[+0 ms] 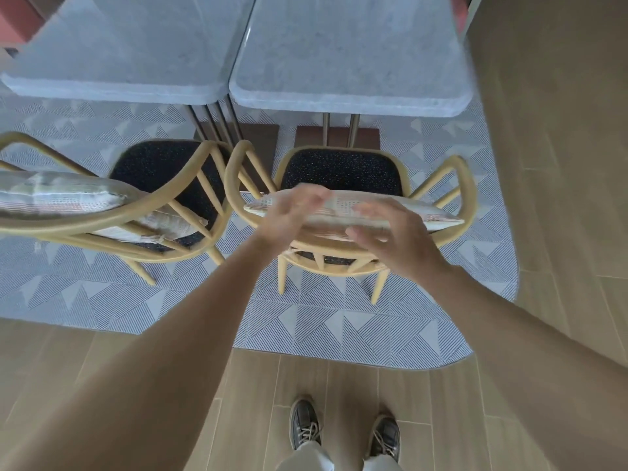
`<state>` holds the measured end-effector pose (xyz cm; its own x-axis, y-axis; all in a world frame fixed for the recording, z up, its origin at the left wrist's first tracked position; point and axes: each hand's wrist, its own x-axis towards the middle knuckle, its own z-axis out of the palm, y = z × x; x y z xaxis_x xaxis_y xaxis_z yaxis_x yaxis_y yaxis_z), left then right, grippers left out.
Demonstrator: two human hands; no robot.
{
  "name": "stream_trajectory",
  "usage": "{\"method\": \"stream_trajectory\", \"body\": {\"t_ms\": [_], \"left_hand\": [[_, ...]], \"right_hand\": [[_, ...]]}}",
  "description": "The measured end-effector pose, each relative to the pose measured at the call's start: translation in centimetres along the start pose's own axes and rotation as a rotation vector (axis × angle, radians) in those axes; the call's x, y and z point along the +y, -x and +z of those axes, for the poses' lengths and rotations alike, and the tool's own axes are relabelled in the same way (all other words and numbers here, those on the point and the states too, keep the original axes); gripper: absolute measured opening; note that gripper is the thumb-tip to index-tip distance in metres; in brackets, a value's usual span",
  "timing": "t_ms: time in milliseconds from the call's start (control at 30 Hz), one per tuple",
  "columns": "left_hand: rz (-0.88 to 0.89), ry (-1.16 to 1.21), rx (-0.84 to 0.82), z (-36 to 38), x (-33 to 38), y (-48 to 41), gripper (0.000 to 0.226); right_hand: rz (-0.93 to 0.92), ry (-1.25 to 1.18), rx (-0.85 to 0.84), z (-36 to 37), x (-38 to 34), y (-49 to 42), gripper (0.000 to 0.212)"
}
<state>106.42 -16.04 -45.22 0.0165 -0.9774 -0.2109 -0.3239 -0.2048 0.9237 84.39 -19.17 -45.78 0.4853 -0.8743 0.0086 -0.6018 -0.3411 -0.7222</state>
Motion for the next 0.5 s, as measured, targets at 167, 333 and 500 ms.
{"method": "stream_trajectory", "body": {"t_ms": [167,333,500], "left_hand": [[0.325,0.464,0.338,-5.4,9.4,7.8,0.068],[0.662,0.37,0.474,-10.2,20.1,17.4,0.062],[0.841,0.146,0.617,-11.5,27.5,26.8,0.05]], "right_hand": [[-0.195,-0.558,0.219,-4.8,-11.2,0.6,0.069],[-0.474,-0.706,0.196,-11.9,-21.9,3.3,0.065],[-0.778,-0.702,0.007,-16.3,-30.1,6.6,0.075]]}}
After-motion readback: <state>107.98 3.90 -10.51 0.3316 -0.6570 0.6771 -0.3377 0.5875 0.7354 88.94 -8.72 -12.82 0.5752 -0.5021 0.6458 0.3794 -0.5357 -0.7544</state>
